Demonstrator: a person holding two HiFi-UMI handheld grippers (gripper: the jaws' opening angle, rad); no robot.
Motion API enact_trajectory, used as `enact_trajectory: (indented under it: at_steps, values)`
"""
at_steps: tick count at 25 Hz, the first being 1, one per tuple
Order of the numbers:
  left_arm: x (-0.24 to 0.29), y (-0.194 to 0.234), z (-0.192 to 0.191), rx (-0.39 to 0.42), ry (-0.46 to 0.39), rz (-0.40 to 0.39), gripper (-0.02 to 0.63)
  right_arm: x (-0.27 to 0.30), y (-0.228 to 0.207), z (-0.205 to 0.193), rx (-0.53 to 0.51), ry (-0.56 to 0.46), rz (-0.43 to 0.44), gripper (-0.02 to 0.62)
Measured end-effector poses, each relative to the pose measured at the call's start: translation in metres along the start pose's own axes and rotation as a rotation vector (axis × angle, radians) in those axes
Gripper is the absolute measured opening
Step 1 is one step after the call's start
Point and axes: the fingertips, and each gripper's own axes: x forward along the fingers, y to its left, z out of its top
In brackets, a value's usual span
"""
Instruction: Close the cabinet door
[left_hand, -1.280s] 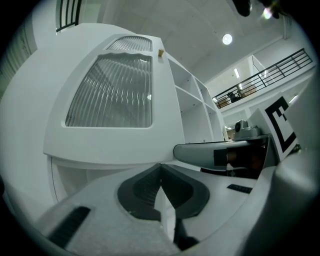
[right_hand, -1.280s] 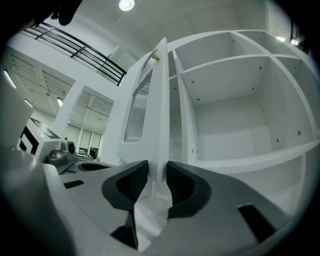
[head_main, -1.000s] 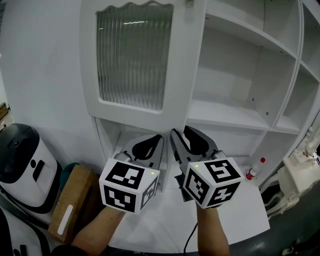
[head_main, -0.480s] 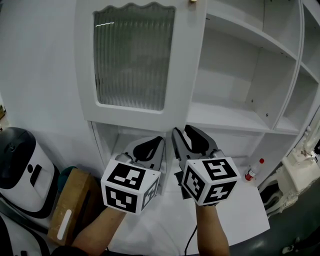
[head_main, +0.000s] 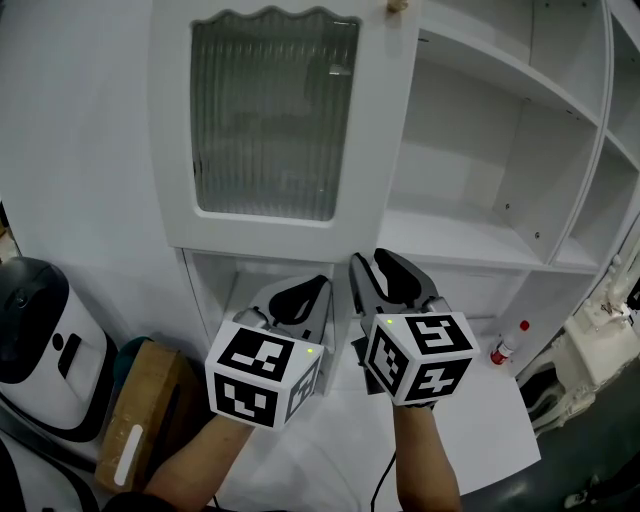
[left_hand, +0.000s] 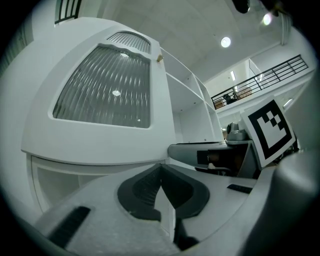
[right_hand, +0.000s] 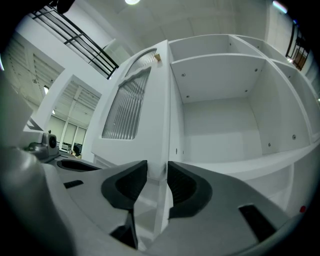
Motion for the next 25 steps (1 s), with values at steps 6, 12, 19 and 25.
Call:
enact_trajectory:
  at_steps: [6, 12, 19, 25]
  values:
    - [0.002, 0.005, -0.005, -0.001, 0.004, -0.002, 0.012, 0.005, -0.003, 0.000, -0.012, -0.001, -0.014, 0.133]
    - [0.001, 0.012, -0.007, -0.008, 0.006, 0.004, 0.012, 0.007, -0.004, 0.000, -0.010, -0.001, -0.015, 0.133]
    - [-0.004, 0.012, -0.011, -0.021, 0.011, 0.010, 0.012, 0.002, -0.004, 0.000, -0.011, -0.014, -0.036, 0.132]
    - [-0.012, 0.010, -0.011, -0.028, 0.013, 0.021, 0.012, -0.008, 0.003, 0.000, -0.017, -0.013, -0.032, 0.132]
